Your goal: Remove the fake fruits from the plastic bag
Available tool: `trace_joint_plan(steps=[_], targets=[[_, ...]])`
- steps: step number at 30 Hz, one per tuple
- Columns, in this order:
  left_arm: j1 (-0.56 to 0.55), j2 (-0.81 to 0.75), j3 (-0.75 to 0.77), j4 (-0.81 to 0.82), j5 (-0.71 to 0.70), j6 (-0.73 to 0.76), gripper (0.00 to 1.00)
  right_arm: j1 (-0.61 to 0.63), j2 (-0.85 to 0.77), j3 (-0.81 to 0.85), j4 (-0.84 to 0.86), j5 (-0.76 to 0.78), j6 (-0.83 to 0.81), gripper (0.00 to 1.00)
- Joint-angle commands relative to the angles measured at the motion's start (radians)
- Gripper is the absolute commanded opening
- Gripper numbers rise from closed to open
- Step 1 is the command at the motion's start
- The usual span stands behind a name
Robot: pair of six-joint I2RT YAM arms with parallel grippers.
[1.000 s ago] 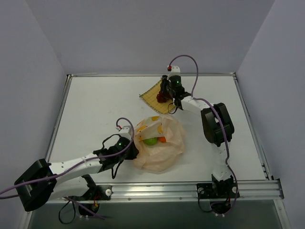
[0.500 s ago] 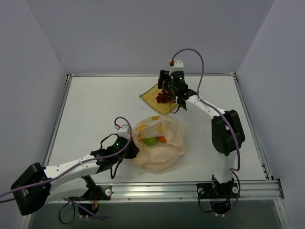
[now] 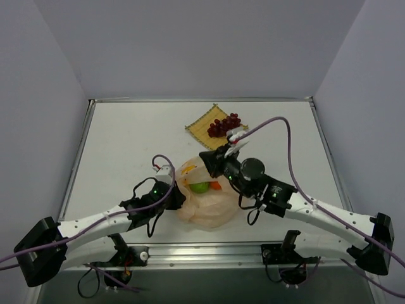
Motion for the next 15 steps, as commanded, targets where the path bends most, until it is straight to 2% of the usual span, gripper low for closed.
trace_joint_plan(steps=[1,5,11,13,14,15], targets=[[0.004,-0.026,0.052,0.038,-0.01,0.013,0.02,0.154,-0.044,-0.119,-0.066,0.188,0.082,0.0],[0.004,-0.054,0.039,0.049,-0.024,-0.019,0.02,0.237,-0.026,-0.218,-0.065,0.213,0.159,0.01],[0.004,-0.082,0.075,0.034,-0.024,-0.033,0.02,0.259,0.117,-0.213,-0.083,0.303,0.156,0.04],[0.004,-0.08,0.072,0.037,-0.016,-0.037,0.02,0.259,0.174,-0.195,-0.082,0.325,0.127,0.13],[0.004,-0.079,0.069,0.04,-0.013,-0.039,0.02,0.257,0.207,-0.189,-0.077,0.334,0.118,0.21],[0.004,-0.073,0.066,0.043,-0.012,-0.04,0.02,0.244,0.226,-0.183,-0.077,0.327,0.098,0.23]])
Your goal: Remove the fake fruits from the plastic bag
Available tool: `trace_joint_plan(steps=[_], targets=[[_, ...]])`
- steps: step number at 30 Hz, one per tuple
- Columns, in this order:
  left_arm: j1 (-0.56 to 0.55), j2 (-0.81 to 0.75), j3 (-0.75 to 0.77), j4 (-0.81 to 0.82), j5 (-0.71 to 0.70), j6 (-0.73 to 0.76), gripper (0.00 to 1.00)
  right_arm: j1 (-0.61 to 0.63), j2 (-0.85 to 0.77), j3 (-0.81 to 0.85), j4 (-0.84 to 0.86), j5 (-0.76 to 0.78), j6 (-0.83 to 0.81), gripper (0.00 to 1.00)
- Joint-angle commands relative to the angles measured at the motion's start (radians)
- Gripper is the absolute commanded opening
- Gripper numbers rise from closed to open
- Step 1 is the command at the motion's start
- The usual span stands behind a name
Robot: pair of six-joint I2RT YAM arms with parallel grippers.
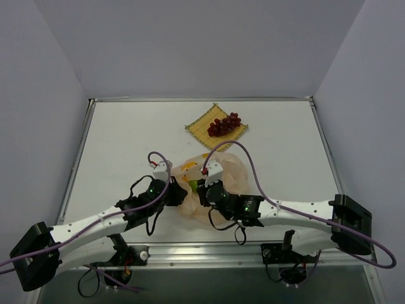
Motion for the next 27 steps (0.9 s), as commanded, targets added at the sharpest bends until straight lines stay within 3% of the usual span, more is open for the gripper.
trace_joint_plan(steps=[1,2,8,11,14,27], targets=[[0.004,-0.008,0.045,0.035,-0.004,-0.019,0.02,-0.015,0.068,0.066,0.022,0.064,-0.038,0.26],[0.004,-0.007,0.037,0.039,-0.004,-0.022,0.02,-0.02,0.101,0.074,0.022,0.049,-0.048,0.32],[0.006,0.009,0.035,0.077,-0.036,-0.02,0.02,-0.06,0.178,0.098,0.044,0.067,-0.071,0.43],[0.006,0.032,0.032,0.093,-0.036,-0.02,0.02,-0.095,0.2,0.097,0.109,0.026,-0.075,0.57],[0.006,0.047,0.031,0.101,-0.032,-0.02,0.02,-0.127,0.239,0.108,0.124,-0.023,-0.079,0.64],[0.009,0.02,0.006,0.032,-0.094,-0.031,0.02,-0.175,0.422,0.129,0.195,-0.128,-0.067,0.68]])
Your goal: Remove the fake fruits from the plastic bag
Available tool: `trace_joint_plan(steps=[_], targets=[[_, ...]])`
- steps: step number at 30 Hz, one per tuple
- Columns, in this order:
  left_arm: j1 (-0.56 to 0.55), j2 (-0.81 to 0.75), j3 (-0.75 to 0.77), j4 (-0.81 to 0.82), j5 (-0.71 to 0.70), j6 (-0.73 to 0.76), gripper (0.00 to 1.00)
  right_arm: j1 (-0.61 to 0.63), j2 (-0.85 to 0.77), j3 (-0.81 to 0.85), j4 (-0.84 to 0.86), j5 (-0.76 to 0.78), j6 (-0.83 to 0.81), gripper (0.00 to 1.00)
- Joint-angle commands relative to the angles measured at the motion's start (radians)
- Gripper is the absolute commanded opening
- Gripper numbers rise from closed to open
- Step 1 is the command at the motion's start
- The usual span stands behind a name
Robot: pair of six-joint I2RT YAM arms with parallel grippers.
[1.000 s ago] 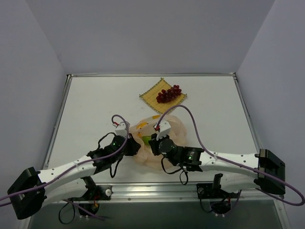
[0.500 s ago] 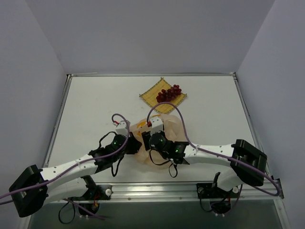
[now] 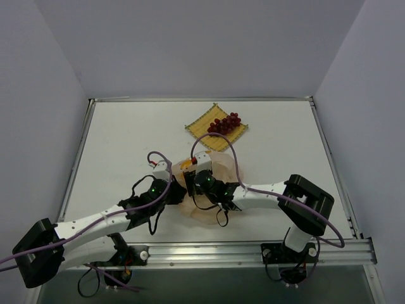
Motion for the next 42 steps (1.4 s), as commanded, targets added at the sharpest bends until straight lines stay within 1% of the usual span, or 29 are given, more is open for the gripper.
trace_joint_plan(steps=[1,2,4,5,7,8,10,12,13,14,17,19,21,22,23,25,30,31,34,35,37,41,42], targets=[[0.009,-0.021,0.006,-0.015,-0.044,-0.019,0.02,-0.002,0.036,0.029,0.018,-0.032,0.011,0.69],[0.009,-0.022,0.003,-0.015,-0.045,-0.019,0.02,-0.004,0.041,0.029,0.02,-0.03,0.011,0.72],[0.009,-0.024,0.0,-0.01,-0.045,-0.016,0.02,-0.004,0.039,0.026,0.02,-0.03,0.016,0.74],[0.009,-0.024,0.0,-0.007,-0.048,-0.016,0.02,-0.002,0.039,0.021,0.023,-0.03,0.017,0.83],[0.01,-0.025,-0.008,-0.002,-0.054,-0.014,0.03,-0.004,0.05,0.026,0.02,-0.039,0.023,0.91],[0.01,-0.027,-0.011,0.005,-0.053,-0.014,0.02,-0.002,0.064,0.036,0.006,-0.036,0.023,0.93],[0.01,-0.034,-0.014,0.005,-0.051,-0.013,0.02,0.001,0.068,0.033,0.017,-0.021,0.025,0.93],[0.01,-0.05,-0.015,-0.005,-0.05,-0.011,0.02,0.001,0.062,0.021,0.044,-0.012,0.031,0.83],[0.01,-0.057,-0.021,-0.007,-0.051,-0.011,0.02,-0.001,0.059,0.017,0.061,-0.007,0.031,0.73],[0.01,-0.065,-0.026,-0.009,-0.054,-0.011,0.02,-0.002,0.058,0.012,0.09,-0.004,0.031,0.56],[0.01,-0.099,-0.031,-0.024,-0.065,-0.013,0.02,0.013,0.047,0.023,0.096,0.016,0.023,0.41],[0.01,-0.106,-0.031,-0.028,-0.068,-0.011,0.02,0.024,0.039,0.02,0.109,0.039,0.016,0.45],[0.01,-0.109,-0.023,-0.035,-0.071,-0.008,0.02,0.028,0.038,0.021,0.101,0.059,0.016,0.4],[0.01,-0.108,-0.018,-0.036,-0.071,-0.003,0.02,0.031,0.033,0.023,0.083,0.065,0.016,0.33],[0.01,-0.106,-0.009,-0.044,-0.071,-0.003,0.02,0.037,0.016,0.023,0.072,0.086,0.016,0.31],[0.01,-0.105,0.0,-0.051,-0.074,0.004,0.02,0.068,-0.016,0.02,0.031,0.112,0.009,0.31],[0.012,-0.093,0.04,-0.082,-0.094,0.023,0.02,0.146,-0.178,-0.01,-0.083,0.188,0.014,0.32],[0.012,-0.091,0.045,-0.084,-0.097,0.029,0.02,0.169,-0.232,-0.016,-0.129,0.2,0.029,0.32],[0.015,-0.082,0.058,-0.084,-0.102,0.029,0.02,0.2,-0.316,-0.036,-0.222,0.229,0.052,0.32],[0.015,-0.076,0.061,-0.084,-0.103,0.029,0.02,0.217,-0.367,-0.037,-0.242,0.223,0.06,0.32],[0.018,-0.067,0.068,-0.082,-0.103,0.029,0.02,0.229,-0.408,-0.033,-0.29,0.196,0.062,0.33],[0.018,-0.045,0.077,-0.074,-0.093,0.029,0.02,0.24,-0.481,0.007,-0.347,0.052,0.045,0.33],[0.018,-0.044,0.077,-0.073,-0.09,0.027,0.02,0.24,-0.494,0.019,-0.356,0.039,0.04,0.33]])
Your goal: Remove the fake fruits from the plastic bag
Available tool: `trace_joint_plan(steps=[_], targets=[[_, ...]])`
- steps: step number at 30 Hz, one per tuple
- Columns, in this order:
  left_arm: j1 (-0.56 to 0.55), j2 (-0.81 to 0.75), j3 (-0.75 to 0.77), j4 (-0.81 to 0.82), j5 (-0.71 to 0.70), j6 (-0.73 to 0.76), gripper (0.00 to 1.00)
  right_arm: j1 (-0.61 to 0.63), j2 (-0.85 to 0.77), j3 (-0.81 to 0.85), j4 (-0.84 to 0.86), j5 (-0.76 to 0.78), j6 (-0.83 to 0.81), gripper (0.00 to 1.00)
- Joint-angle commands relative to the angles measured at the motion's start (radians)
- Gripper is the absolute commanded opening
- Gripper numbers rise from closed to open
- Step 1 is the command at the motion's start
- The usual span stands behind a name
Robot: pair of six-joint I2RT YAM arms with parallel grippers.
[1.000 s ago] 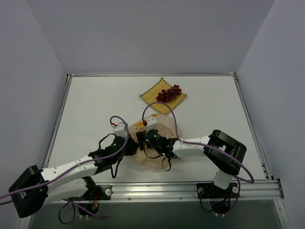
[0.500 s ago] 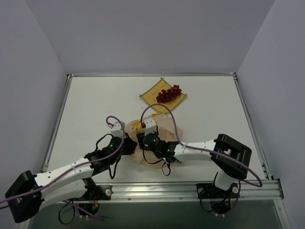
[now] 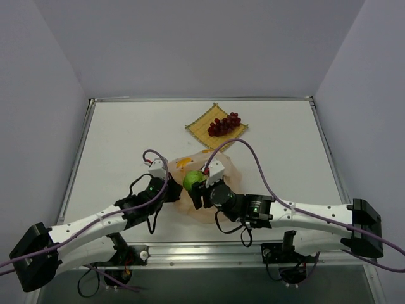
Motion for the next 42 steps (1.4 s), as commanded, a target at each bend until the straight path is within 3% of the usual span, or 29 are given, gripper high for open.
trace_joint_plan(steps=[1,5,11,17,20,33,42], targets=[[0.008,0.008,0.049,0.005,-0.014,0.011,0.02,0.01,-0.071,0.062,-0.1,-0.077,-0.003,0.33],[0.007,0.014,0.018,0.017,-0.008,0.004,0.02,-0.003,-0.141,0.126,-0.102,-0.067,-0.046,0.33],[0.001,0.052,-0.035,0.059,0.018,-0.015,0.02,-0.235,-0.073,0.269,-0.03,-0.165,-0.137,0.31],[-0.009,0.1,-0.107,0.172,0.055,-0.03,0.02,-0.519,0.209,0.382,0.059,-0.277,-0.155,0.31],[-0.01,0.126,-0.129,0.235,0.078,-0.032,0.02,-0.587,0.37,0.471,0.073,-0.269,-0.183,0.31],[-0.018,0.198,-0.195,0.396,0.118,-0.023,0.02,-0.685,0.87,0.78,0.093,-0.272,-0.24,0.33],[-0.016,0.106,-0.2,0.318,0.077,0.011,0.02,-0.694,0.974,0.807,0.087,-0.283,-0.217,0.36]])
